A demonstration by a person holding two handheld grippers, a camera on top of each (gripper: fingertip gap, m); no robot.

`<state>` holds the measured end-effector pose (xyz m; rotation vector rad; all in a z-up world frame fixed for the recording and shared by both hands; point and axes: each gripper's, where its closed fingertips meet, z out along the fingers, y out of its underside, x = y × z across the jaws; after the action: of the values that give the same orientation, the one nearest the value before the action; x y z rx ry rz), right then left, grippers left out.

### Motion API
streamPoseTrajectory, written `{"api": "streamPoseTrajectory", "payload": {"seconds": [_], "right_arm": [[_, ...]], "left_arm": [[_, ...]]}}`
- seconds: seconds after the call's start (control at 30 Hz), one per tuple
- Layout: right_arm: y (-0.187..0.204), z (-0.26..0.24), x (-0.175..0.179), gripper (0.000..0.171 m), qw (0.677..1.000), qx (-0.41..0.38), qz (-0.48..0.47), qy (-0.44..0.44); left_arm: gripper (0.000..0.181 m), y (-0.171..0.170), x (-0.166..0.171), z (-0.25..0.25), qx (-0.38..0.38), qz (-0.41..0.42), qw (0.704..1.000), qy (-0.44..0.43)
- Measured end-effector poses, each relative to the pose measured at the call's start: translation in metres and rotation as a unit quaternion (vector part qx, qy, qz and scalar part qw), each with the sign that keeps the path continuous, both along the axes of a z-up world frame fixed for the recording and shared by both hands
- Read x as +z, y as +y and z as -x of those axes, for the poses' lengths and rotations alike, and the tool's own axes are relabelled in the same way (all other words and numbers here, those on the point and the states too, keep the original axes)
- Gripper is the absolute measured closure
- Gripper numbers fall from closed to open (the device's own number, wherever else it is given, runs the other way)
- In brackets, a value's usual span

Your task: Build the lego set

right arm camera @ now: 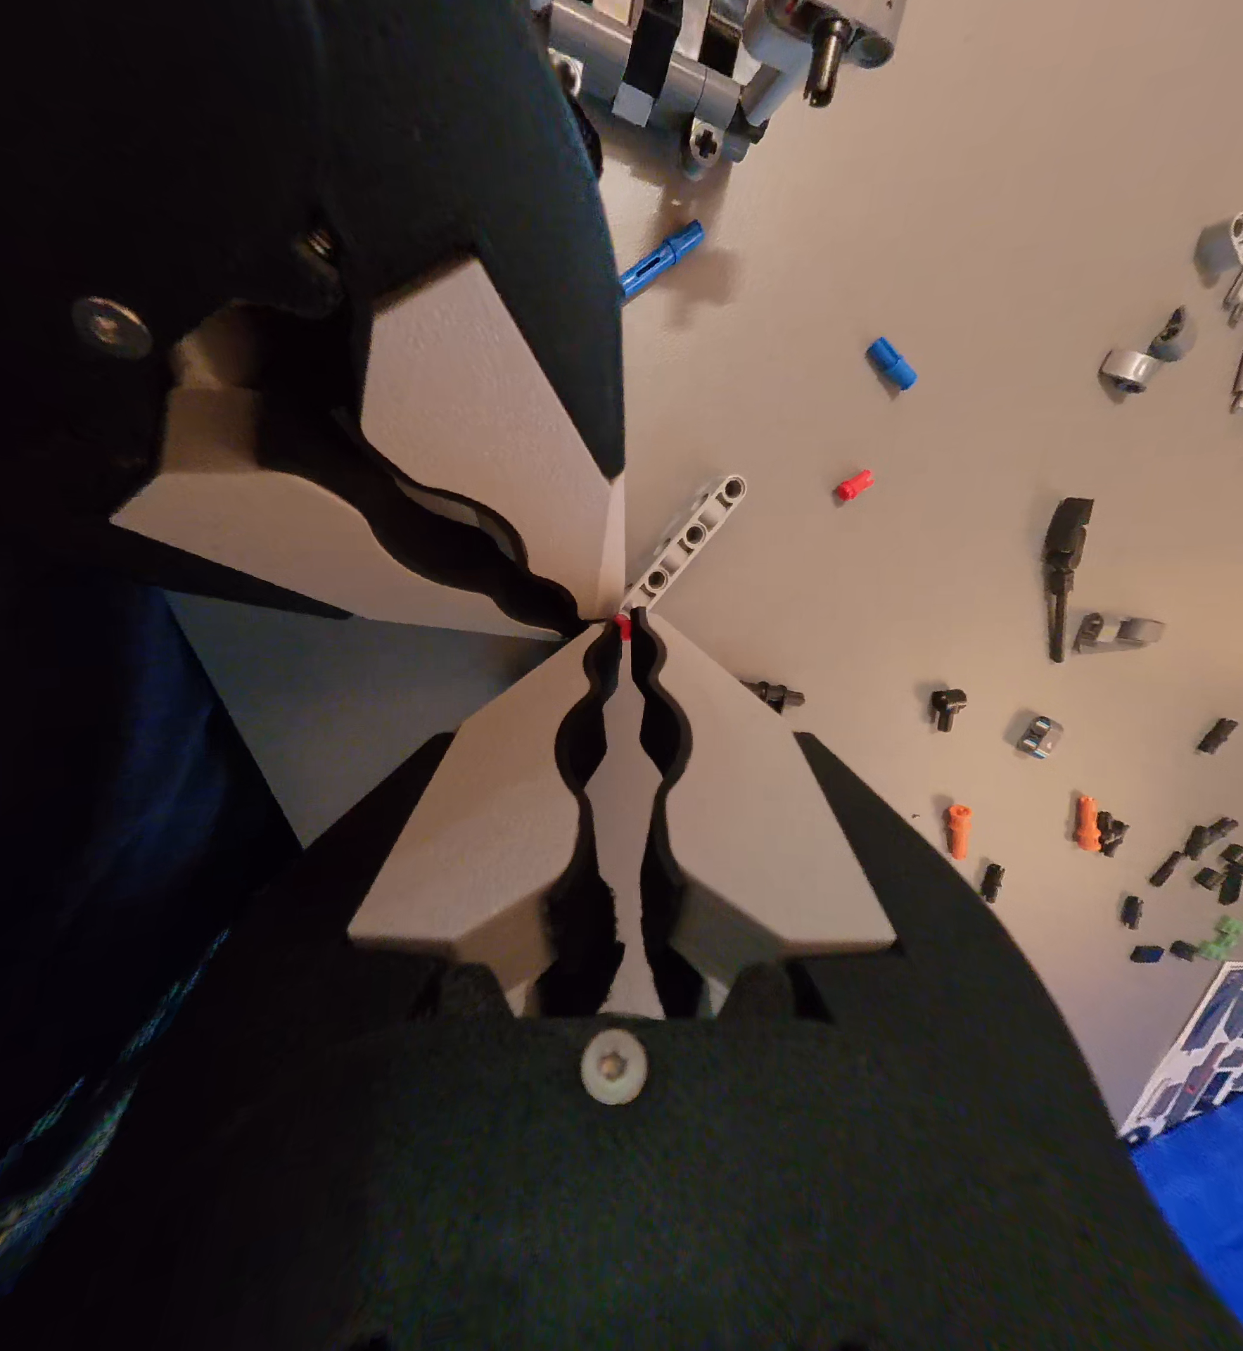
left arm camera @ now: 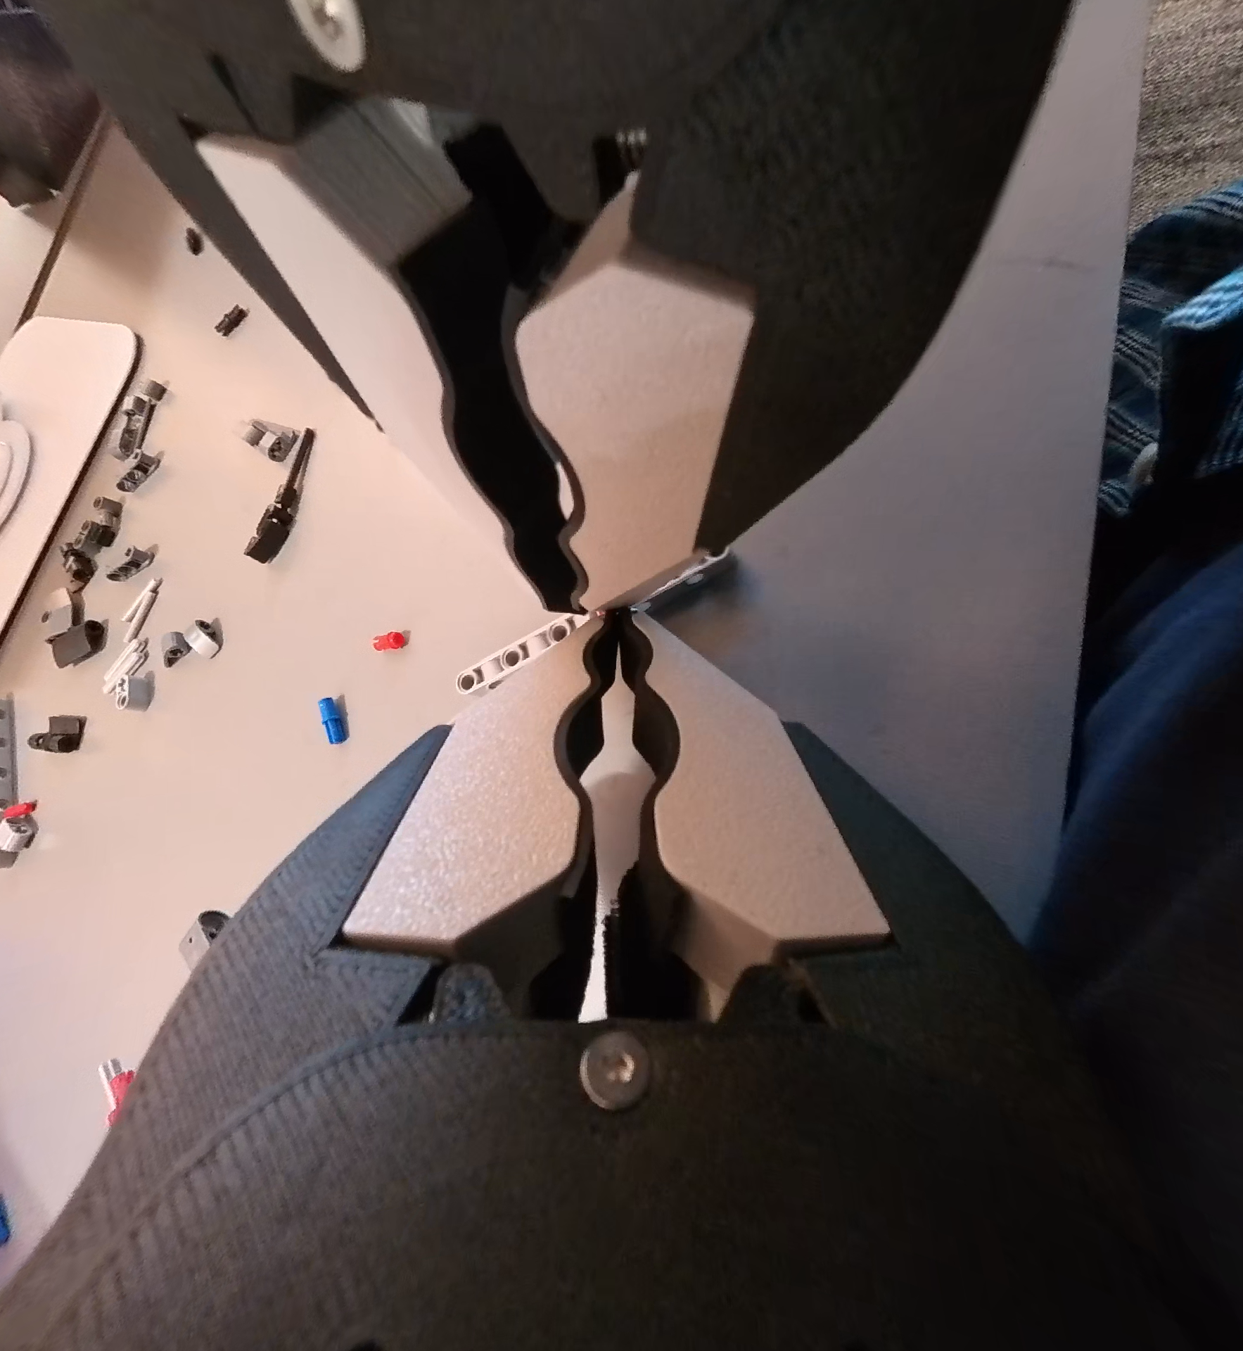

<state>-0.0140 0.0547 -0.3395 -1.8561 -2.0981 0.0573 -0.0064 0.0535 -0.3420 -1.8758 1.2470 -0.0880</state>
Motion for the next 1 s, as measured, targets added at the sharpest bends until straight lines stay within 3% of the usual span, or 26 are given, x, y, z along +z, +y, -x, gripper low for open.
{"api": "streamPoseTrajectory", "payload": {"seconds": [0.6,0.8,1.0], "right_arm": [[-0.001,0.0,-0.004,0.171,0.999,0.0,0.038,-0.033],[0.002,0.0,-0.002,0.171,0.997,-0.033,0.07,0.013],[0.005,-0.009,0.008,0.159,0.99,-0.069,0.107,0.058]], "left_arm": [[0.181,-0.001,-0.002,-0.001,-0.007,0.016,1.0,-0.01],[0.181,-0.001,-0.005,-0.001,-0.007,0.025,1.0,-0.003],[0.181,-0.001,-0.003,-0.002,-0.007,0.033,0.999,-0.013]]}}
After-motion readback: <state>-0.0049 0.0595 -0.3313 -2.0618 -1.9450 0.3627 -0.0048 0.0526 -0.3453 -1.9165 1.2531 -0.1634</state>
